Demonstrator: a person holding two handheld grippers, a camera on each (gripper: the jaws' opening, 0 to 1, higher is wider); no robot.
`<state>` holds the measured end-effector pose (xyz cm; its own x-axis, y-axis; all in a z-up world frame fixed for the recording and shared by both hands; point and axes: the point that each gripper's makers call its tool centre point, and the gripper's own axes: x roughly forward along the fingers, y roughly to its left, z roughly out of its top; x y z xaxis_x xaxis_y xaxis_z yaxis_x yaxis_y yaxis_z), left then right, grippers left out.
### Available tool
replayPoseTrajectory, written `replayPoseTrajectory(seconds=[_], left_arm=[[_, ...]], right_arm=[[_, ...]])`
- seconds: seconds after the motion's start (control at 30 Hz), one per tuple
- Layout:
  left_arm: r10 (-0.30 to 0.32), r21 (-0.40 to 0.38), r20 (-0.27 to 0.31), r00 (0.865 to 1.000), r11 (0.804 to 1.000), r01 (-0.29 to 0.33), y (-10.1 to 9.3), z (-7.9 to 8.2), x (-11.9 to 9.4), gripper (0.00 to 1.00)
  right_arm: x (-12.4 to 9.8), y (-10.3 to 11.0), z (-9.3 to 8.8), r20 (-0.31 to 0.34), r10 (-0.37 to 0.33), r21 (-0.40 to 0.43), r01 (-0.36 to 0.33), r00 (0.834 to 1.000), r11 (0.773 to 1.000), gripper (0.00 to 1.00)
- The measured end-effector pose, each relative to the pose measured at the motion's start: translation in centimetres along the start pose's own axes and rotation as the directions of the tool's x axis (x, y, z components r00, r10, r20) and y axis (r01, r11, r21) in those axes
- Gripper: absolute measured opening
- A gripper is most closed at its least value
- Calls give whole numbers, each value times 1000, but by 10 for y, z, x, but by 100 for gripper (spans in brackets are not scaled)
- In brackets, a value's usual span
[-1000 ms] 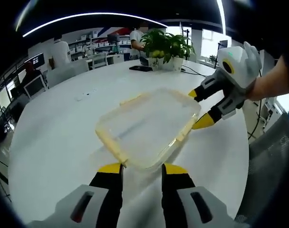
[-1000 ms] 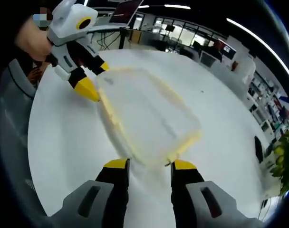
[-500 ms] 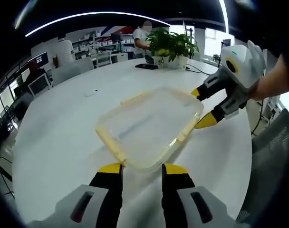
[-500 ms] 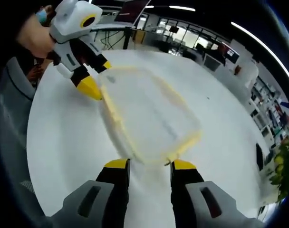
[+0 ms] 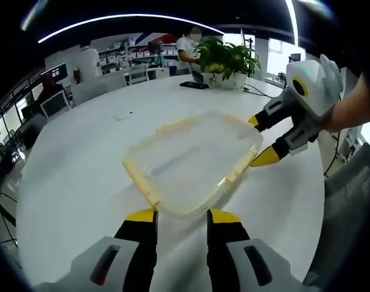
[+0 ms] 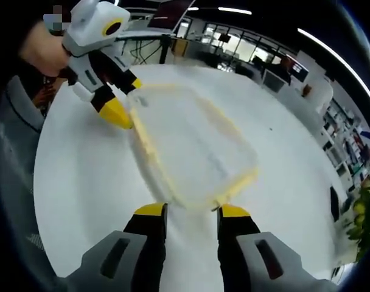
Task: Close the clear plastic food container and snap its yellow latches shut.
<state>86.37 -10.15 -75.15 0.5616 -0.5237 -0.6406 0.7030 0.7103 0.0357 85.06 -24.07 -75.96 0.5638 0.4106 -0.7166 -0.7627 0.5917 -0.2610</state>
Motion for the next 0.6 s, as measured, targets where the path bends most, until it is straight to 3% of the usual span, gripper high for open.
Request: replayPoseTrajectory(seconds=[0.3, 0.6], left_arm=[[44, -102, 26, 999, 994, -41, -1, -11, -22, 26], [104, -237, 77, 992, 968, -84, 1, -23, -65, 26]], right_arm=[[-19, 6, -8, 15, -4, 62, 3, 1000, 998, 31], [-52, 16, -18, 60, -27, 242, 11, 998, 970, 33]])
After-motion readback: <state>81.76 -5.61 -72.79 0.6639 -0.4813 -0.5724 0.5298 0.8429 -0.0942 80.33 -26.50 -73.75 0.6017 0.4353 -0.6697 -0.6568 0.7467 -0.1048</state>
